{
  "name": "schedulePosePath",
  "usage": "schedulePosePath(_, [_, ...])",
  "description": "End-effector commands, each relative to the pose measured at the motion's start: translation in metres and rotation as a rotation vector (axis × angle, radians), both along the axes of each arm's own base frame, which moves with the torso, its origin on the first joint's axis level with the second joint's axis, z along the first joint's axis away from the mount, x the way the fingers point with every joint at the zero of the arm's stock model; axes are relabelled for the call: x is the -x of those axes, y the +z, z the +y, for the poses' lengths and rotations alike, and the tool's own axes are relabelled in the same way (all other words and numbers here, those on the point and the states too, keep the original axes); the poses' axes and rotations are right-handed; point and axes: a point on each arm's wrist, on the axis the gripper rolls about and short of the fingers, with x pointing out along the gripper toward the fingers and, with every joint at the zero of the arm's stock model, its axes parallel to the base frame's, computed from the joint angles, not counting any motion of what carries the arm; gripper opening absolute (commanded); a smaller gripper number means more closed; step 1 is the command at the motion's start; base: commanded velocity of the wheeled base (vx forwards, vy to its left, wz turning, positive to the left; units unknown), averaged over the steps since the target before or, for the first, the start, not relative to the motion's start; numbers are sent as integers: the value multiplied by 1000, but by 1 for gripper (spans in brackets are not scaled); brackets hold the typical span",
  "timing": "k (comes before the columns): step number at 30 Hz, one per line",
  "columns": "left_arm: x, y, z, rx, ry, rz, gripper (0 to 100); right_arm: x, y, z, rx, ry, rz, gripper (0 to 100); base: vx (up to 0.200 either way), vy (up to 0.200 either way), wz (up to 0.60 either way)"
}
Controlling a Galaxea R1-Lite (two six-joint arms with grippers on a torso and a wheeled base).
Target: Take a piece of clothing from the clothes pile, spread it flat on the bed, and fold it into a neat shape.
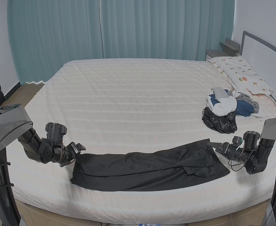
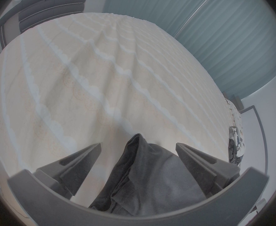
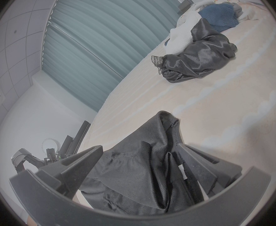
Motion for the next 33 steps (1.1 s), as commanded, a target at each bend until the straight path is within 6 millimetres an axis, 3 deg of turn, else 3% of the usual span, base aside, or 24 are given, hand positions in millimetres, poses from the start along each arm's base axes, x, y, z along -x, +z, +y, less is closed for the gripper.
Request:
schedulePosePath(1, [4, 14, 10, 17, -12, -30, 100, -1, 2, 0, -2, -1, -6, 100, 0, 0, 0])
schedulePosePath(11, [7, 5, 10, 18, -256, -70, 100, 0, 1, 0, -4, 2, -3, 100, 0, 0, 0])
schedulePosePath(16, [11, -19, 8, -56, -406, -39, 100, -1, 1, 2, -4, 6, -2, 100, 0, 0, 0])
schedulePosePath(28, [20, -24, 6, -35, -443, -45, 100, 1, 1, 3, -3, 8, -9, 100, 0, 0, 0])
schedulePosePath(33, [32, -13, 7, -19, -425, -46, 100, 1, 1, 2, -5, 6, -9, 100, 0, 0, 0])
